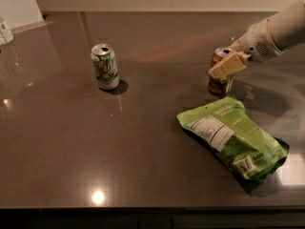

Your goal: Knock orange can over

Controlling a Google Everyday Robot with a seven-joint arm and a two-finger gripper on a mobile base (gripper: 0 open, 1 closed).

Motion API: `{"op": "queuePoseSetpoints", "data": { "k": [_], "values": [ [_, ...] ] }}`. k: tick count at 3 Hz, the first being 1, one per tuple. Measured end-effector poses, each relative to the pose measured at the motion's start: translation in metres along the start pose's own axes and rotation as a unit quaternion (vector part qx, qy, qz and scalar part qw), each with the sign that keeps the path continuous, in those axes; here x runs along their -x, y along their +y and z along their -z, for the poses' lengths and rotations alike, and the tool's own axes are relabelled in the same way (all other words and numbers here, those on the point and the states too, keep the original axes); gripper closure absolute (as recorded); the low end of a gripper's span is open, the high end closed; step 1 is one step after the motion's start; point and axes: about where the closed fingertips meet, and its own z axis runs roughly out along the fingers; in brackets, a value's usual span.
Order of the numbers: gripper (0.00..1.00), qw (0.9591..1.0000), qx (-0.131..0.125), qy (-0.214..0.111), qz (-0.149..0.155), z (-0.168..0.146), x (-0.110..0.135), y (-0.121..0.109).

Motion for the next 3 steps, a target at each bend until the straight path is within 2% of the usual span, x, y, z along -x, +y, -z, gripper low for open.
{"op": "queuePoseSetpoints", "data": {
  "k": [1,2,3],
  "values": [
    [0.88,0.9989,-0.002,0.046,0.01,0.011,0.012,-0.005],
    [1.0,0.9892,0.008,0.135,0.058,0.013,0.025,0.003],
    [1.0,0.965,0.032,0.224,0.132,0.004,0.035,0.02]
  ]
}}
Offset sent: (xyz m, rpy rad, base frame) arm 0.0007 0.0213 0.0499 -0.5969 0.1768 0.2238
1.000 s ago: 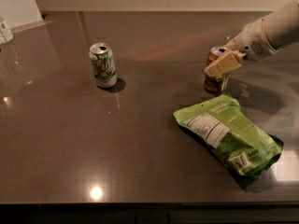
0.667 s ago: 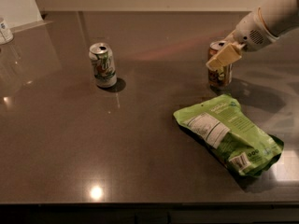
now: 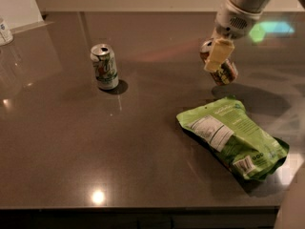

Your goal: Knock orange can over

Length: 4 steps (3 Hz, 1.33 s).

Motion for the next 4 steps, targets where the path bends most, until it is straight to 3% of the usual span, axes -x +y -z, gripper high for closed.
{"op": "queuePoseSetpoints", "data": {
  "k": [1,2,4],
  "values": [
    [1.0,0.9961,0.016,0.053,0.069,-0.009,0.015,0.016],
    [0.82,0.9904,0.028,0.081,0.109,-0.021,0.027,0.027],
    [0.36,0.9834,0.045,0.109,0.138,-0.046,0.033,0.034]
  ]
}}
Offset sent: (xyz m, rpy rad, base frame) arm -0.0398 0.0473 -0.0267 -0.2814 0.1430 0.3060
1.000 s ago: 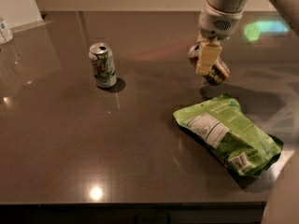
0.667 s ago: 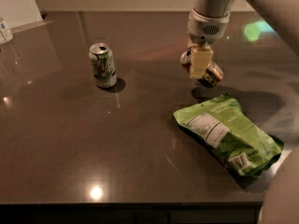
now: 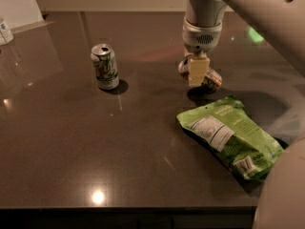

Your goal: Knock orange can over

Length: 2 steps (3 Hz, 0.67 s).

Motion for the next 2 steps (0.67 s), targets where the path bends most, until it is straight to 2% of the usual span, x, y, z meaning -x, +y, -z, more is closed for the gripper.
{"op": "queuePoseSetpoints", "data": {
  "k": [1,2],
  "values": [
    [0.13,0.9999,0.006,0.01,0.007,-0.007,0.002,0.002],
    [0.0,0.9996,0.024,0.009,0.008,-0.025,0.001,0.014]
  ]
}}
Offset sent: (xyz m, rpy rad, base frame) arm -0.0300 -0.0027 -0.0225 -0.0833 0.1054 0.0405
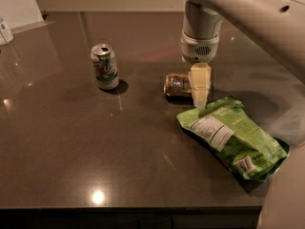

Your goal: Knock orange can over

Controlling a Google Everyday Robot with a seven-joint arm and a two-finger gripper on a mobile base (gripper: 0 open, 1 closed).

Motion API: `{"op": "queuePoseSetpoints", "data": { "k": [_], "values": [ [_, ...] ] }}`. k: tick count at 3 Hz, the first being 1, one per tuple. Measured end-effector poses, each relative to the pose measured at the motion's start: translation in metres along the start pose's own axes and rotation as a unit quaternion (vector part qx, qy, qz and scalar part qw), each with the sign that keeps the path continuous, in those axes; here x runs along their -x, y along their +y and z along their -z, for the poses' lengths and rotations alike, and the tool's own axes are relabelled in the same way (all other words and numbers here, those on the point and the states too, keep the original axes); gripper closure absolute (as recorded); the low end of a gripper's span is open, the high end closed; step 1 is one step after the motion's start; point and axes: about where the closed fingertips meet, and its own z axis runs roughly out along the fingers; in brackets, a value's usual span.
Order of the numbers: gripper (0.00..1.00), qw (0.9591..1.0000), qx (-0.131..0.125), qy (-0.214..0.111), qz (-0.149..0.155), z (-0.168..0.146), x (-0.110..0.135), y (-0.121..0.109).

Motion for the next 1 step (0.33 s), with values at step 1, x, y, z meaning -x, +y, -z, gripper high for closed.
{"op": "queuePoseSetpoints", "data": {
  "k": [1],
  "values": [
    [0.0,0.9999,-0.009,-0.004,0.0,-0.0012,0.0024,-0.005]
  ]
}}
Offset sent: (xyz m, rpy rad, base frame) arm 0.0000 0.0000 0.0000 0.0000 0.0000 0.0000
